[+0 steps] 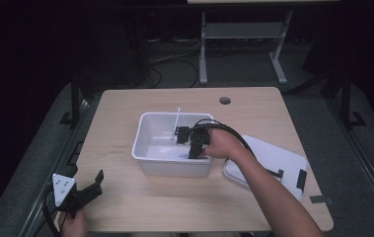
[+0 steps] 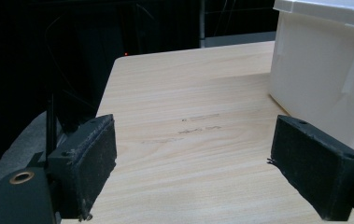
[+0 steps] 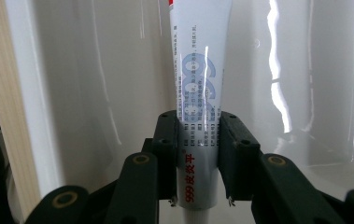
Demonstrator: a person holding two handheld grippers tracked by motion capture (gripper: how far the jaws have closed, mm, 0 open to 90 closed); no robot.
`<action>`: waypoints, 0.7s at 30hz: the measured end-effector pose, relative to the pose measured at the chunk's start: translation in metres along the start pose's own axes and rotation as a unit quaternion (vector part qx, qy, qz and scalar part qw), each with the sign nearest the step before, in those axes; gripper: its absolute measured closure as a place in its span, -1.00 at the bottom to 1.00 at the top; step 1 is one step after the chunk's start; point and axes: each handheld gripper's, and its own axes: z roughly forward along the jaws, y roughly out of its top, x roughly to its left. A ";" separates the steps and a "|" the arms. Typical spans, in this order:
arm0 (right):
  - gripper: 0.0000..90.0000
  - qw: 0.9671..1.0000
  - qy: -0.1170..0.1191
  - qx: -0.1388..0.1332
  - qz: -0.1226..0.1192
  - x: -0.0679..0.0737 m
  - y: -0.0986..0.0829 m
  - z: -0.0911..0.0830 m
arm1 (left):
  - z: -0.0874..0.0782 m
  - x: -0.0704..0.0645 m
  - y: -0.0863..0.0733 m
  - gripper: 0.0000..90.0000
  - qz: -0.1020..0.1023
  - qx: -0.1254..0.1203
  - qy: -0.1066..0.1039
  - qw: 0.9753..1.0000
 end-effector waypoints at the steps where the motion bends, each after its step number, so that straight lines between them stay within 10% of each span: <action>1: 0.53 1.000 -0.001 0.001 0.001 0.000 -0.001 0.000 | 0.000 0.000 0.000 -0.70 0.001 0.000 0.000 1.000; 21: 0.38 0.998 -0.037 -0.046 0.008 0.008 -0.005 -0.050 | 0.000 -0.002 0.000 -0.70 0.002 -0.002 -0.001 1.000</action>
